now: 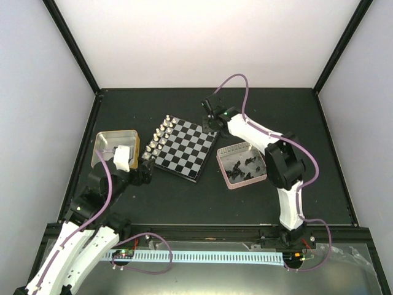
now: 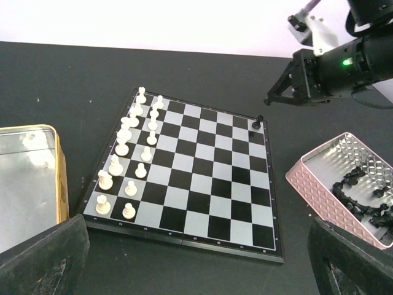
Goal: Set up the chess pieces on the board
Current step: Place the chess piece on the chessboard, then pick up the chess piece from the storage box.
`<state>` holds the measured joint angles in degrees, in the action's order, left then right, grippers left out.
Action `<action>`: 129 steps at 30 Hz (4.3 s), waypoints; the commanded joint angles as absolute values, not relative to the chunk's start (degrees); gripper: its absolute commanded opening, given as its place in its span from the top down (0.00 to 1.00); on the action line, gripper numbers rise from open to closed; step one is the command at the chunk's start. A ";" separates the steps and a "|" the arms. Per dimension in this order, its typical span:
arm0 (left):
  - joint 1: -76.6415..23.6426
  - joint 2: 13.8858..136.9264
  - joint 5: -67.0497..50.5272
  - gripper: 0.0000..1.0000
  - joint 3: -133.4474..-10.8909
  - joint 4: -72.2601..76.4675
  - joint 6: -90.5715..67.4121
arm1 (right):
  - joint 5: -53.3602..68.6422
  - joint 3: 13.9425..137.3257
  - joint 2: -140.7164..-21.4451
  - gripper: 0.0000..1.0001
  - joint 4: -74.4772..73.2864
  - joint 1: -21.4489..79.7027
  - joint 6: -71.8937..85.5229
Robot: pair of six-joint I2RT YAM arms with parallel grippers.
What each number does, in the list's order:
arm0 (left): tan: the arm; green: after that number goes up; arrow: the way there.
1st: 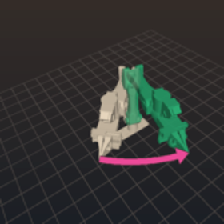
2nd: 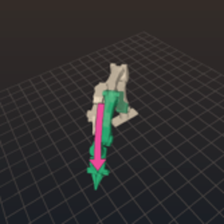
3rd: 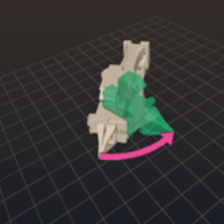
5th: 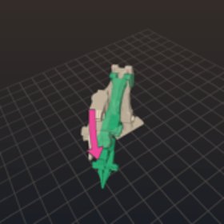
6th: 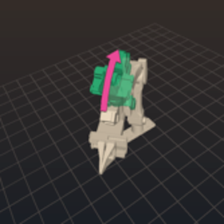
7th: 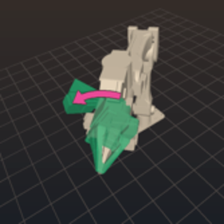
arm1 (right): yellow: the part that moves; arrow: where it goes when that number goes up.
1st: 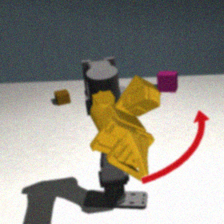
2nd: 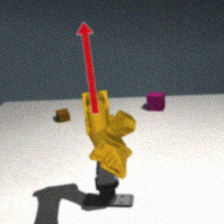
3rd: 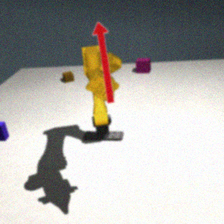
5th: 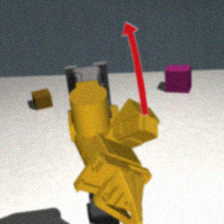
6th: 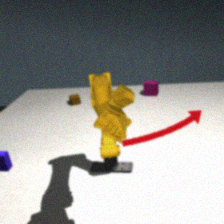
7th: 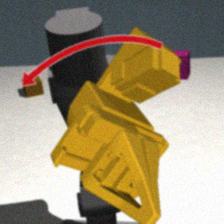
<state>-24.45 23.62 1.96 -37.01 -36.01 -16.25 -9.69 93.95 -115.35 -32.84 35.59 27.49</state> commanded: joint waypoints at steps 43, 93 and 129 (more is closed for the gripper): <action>-24.61 23.99 1.45 0.01 -36.91 -35.75 -16.43 | -13.31 111.60 -135.88 0.91 -41.13 37.13 24.26; -24.60 21.46 -15.86 0.01 -34.81 -22.75 -17.82 | -9.67 55.73 -86.58 0.64 -36.83 34.63 25.92; -24.61 26.73 -6.91 0.01 -34.11 -8.32 -21.17 | -17.17 54.09 -97.17 0.96 -28.32 34.45 32.36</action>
